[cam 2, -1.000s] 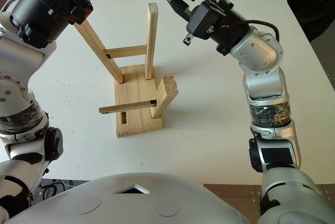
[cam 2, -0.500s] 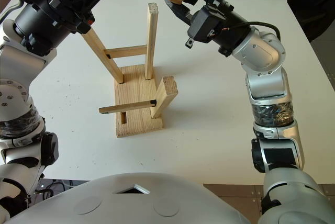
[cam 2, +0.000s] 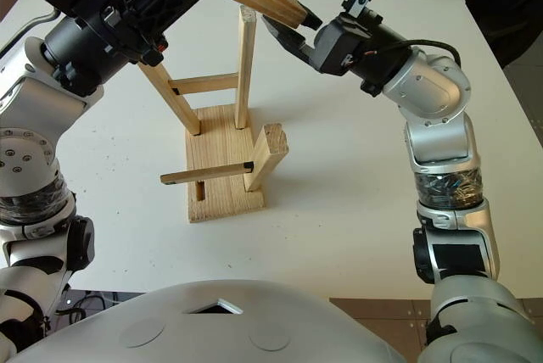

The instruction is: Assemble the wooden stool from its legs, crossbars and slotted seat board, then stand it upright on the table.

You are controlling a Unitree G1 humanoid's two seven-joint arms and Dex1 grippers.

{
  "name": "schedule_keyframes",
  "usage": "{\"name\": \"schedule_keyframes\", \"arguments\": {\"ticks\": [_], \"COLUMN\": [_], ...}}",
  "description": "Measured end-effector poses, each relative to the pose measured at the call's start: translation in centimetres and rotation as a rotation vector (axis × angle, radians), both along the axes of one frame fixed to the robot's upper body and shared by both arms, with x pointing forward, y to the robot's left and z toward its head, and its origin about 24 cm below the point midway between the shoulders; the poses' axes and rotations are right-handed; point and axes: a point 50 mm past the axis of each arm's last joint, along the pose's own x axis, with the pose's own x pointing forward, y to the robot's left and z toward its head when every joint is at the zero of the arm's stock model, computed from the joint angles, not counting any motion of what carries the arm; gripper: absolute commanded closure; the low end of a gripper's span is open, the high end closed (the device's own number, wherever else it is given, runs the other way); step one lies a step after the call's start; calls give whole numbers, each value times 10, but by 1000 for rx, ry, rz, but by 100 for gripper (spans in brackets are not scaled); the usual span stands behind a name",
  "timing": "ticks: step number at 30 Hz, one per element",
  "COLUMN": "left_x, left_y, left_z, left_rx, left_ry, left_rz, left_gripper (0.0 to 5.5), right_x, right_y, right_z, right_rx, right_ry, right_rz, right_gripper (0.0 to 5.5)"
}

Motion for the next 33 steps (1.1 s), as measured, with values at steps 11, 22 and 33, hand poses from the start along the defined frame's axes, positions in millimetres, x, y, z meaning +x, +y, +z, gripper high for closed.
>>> {"name": "schedule_keyframes", "arguments": {"ticks": [11,22,33], "left_x": [-18,-70,-83], "left_y": [47,125,119], "left_z": [35,21,-72], "left_rx": [53,412,706], "left_ry": [-114,17,134], "left_rz": [74,-24,-168], "left_gripper": [344,344,344], "right_x": [7,-33,-24], "right_y": [-53,-89,-80], "right_z": [-23,-46,-51], "right_rx": [23,70,36], "right_ry": [157,337,401], "right_rz": [-189,-306,-251], "right_gripper": [233,233,233]}}
